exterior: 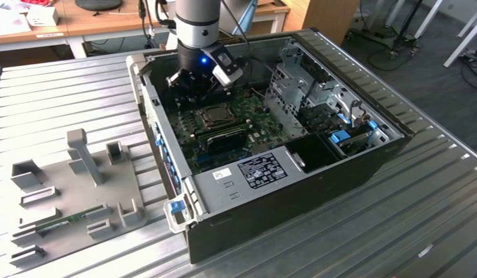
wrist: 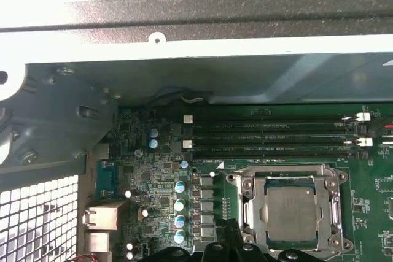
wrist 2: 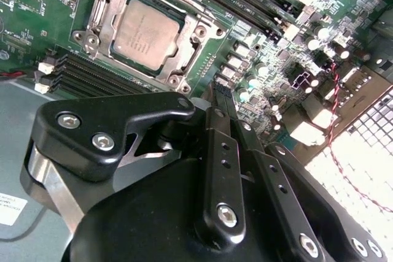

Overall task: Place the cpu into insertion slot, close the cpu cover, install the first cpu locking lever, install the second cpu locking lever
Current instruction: 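Install the first cpu locking lever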

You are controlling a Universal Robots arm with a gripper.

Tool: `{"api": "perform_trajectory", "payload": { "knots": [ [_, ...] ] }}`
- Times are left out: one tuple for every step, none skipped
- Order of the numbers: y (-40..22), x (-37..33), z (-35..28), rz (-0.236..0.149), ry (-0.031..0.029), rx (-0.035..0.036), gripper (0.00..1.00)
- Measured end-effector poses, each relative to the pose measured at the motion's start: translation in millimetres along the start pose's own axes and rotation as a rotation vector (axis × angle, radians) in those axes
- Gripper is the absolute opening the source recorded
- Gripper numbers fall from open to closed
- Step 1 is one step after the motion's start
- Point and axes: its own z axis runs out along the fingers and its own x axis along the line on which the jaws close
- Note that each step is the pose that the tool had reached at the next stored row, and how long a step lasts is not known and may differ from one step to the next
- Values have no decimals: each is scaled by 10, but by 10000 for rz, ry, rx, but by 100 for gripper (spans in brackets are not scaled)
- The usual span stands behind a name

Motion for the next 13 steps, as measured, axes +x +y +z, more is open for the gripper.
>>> {"api": "perform_trajectory", "payload": {
  "knots": [
    [0,6,0,-2,-8,0,10],
    [-1,14,0,-2,-18,-1,10],
    [-1,23,0,-4,-28,-1,10],
    [-1,30,0,-4,-36,-1,10],
    [-1,37,0,-5,-42,-1,10],
    [-1,41,0,-5,-46,-1,10],
    [-1,42,0,-5,-47,-1,10],
    [-1,49,0,-6,-47,-2,10],
    [-1,53,-1,-5,-47,-1,10],
    [-2,53,0,-6,-47,-2,10],
    [-1,53,0,-5,-47,-2,10],
    [-1,53,0,-6,-47,-2,10],
    [-1,56,0,-4,-47,-2,10]
  ]
}}
